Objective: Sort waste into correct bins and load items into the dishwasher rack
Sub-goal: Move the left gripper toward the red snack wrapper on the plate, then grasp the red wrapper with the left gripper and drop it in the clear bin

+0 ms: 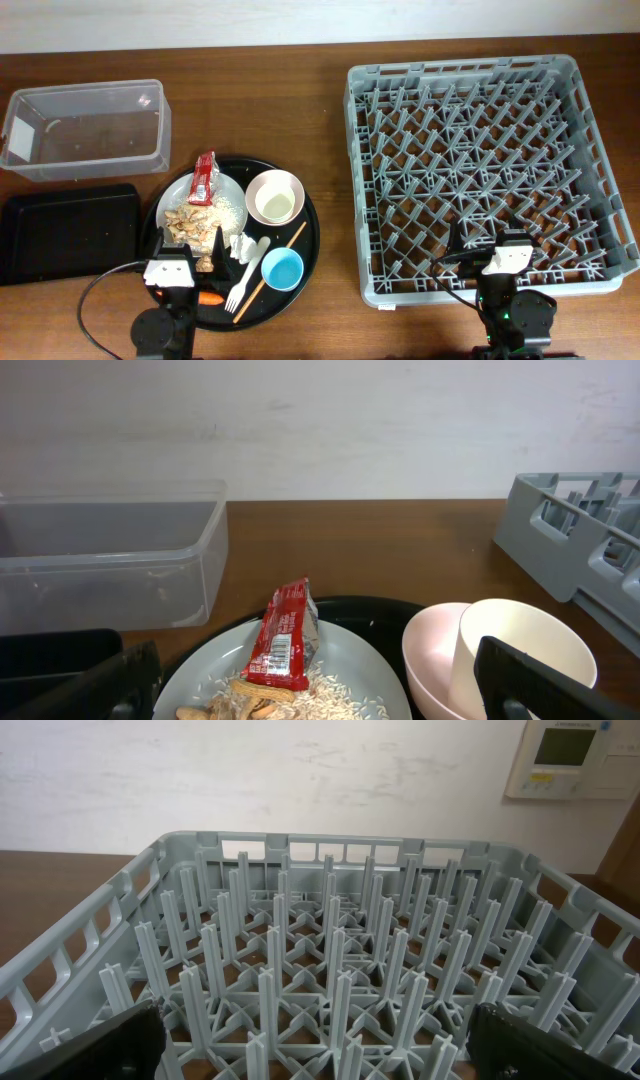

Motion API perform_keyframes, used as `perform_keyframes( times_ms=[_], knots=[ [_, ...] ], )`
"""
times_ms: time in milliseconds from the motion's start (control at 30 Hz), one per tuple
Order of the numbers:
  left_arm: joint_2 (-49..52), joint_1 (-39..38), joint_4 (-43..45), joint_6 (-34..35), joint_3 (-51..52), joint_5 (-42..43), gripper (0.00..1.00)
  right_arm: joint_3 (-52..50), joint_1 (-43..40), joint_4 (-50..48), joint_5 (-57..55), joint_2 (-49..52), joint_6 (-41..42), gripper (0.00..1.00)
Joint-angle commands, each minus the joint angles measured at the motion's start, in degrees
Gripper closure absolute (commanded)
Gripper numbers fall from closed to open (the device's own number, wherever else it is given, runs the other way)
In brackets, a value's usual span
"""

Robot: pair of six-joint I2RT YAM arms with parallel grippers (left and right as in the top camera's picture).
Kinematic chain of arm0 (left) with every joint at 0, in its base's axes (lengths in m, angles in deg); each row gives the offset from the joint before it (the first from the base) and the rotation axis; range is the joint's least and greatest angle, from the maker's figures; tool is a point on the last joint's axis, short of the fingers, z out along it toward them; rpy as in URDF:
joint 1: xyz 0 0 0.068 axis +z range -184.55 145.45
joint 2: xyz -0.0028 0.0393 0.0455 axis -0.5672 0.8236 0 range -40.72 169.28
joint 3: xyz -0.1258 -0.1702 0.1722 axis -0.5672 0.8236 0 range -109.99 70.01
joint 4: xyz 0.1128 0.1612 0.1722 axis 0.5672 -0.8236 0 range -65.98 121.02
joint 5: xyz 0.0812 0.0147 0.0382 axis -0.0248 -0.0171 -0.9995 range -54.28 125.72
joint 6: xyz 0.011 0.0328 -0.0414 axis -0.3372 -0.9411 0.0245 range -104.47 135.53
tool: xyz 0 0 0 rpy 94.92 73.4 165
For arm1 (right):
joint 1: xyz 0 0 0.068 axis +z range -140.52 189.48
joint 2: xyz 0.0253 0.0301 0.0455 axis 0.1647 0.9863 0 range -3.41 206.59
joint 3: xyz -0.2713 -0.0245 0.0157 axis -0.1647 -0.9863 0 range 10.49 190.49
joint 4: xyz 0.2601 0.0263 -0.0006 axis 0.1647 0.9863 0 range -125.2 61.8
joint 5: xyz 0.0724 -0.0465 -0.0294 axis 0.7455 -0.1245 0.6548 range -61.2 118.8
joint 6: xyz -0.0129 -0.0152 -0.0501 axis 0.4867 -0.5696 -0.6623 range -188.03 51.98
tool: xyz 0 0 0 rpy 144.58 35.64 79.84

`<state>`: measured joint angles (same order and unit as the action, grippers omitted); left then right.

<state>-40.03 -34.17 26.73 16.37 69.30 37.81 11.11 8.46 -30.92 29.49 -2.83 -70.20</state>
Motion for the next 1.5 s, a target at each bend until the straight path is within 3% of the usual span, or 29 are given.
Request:
perform_keyframes(
  times_ms=[0,600,733,833,933,1100,1233,1333,1467],
  knots=[
    [0.0,-0.3,-0.3,-1.1,0.2,-0.4,0.01,-0.3,0.3,0.3,-0.1,-0.1,-0.4,0.01],
    [0.0,-0.3,-0.3,-1.1,0.2,-0.4,0.01,-0.3,0.3,0.2,0.7,-0.1,-0.3,0.01],
    [0.0,-0.3,-0.6,1.3,-0.2,0.8,0.01,-0.2,0.3,0.1,3.7,0.0,9.0,0.01],
    [0.0,-0.3,-6.1,1.5,-4.1,1.6,0.01,2.9,0.3,3.8,5.3,0.3,11.7,0.01],
    [3.0,-0.3,-16.3,1.5,-11.9,1.5,0.01,11.0,0.3,14.2,5.3,3.2,11.7,0.01],
    [17.9,-0.3,-27.7,1.5,-26.0,1.5,0.01,26.4,0.3,27.7,5.3,15.6,11.7,0.01],
    [36.3,-0.3,-36.2,1.4,-39.8,1.5,0.01,39.5,0.3,39.8,5.3,31.3,11.7,0.01],
    [53.7,-0.3,-48.1,-0.6,-53.5,1.5,0.01,48.1,0.3,47.7,6.9,44.2,11.7,0.01],
    [68.0,-0.3,-51.0,-0.5,-62.5,1.5,0.01,49.7,0.3,50.0,6.8,50.7,11.7,0.01]
  ],
)
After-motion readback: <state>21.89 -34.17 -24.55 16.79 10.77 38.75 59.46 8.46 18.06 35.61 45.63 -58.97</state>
